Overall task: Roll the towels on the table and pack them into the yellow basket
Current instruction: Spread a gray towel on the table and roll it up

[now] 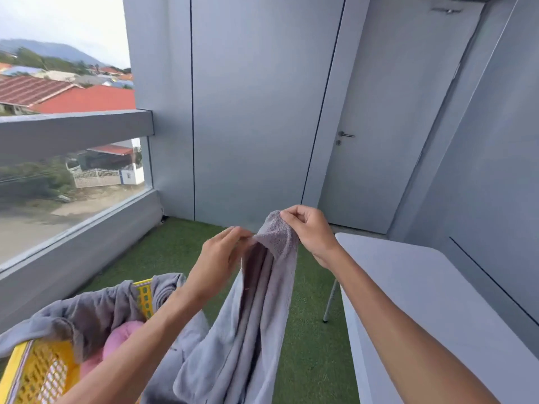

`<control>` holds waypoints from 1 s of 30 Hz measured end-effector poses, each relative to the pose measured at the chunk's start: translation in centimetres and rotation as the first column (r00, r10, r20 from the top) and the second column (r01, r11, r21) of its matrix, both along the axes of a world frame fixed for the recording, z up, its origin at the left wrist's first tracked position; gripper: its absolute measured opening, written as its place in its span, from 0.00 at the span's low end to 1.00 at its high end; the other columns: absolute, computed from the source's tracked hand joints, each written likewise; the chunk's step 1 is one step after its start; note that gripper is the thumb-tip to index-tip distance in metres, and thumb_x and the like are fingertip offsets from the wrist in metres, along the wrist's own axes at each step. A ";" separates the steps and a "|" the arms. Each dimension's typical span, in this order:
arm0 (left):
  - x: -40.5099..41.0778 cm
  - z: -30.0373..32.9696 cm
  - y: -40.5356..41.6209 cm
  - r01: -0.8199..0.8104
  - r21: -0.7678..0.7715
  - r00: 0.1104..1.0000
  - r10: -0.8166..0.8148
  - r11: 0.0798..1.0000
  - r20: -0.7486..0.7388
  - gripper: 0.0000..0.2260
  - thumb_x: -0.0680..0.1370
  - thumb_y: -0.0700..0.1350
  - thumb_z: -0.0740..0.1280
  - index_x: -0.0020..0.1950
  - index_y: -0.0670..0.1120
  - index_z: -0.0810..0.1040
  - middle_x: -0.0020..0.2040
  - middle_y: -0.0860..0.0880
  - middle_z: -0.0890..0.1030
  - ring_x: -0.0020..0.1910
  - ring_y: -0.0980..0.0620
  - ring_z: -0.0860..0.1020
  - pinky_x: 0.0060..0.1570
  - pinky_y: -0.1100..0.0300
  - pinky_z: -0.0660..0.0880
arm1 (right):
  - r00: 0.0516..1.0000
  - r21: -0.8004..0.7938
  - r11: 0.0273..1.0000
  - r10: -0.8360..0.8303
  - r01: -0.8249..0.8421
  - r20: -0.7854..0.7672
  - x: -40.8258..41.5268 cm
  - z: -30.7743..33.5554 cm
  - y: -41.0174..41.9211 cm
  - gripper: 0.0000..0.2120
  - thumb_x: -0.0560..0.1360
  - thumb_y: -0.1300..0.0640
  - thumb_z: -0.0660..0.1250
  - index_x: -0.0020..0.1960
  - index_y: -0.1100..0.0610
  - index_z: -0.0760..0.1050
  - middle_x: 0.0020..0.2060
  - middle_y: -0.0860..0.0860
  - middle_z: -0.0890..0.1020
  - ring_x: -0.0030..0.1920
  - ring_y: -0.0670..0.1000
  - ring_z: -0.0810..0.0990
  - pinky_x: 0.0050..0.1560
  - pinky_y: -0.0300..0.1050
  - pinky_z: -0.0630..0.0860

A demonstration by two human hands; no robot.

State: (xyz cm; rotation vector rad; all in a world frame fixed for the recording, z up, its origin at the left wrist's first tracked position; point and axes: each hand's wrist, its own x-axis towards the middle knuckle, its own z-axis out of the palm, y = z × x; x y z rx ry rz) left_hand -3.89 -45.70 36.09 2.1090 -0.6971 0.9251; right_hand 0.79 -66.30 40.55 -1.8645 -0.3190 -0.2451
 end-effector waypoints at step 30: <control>48.0 -0.1 -12.3 0.390 -0.423 0.437 -0.569 0.818 -0.697 0.14 0.75 0.52 0.70 0.36 0.42 0.78 0.33 0.49 0.74 0.33 0.55 0.70 0.33 0.66 0.65 | 0.974 -0.200 0.961 -0.212 0.193 -0.077 38.6 -1.9 -18.9 0.06 0.76 0.53 0.69 0.45 0.54 0.81 0.43 0.53 0.84 0.45 0.47 0.80 0.54 0.44 0.74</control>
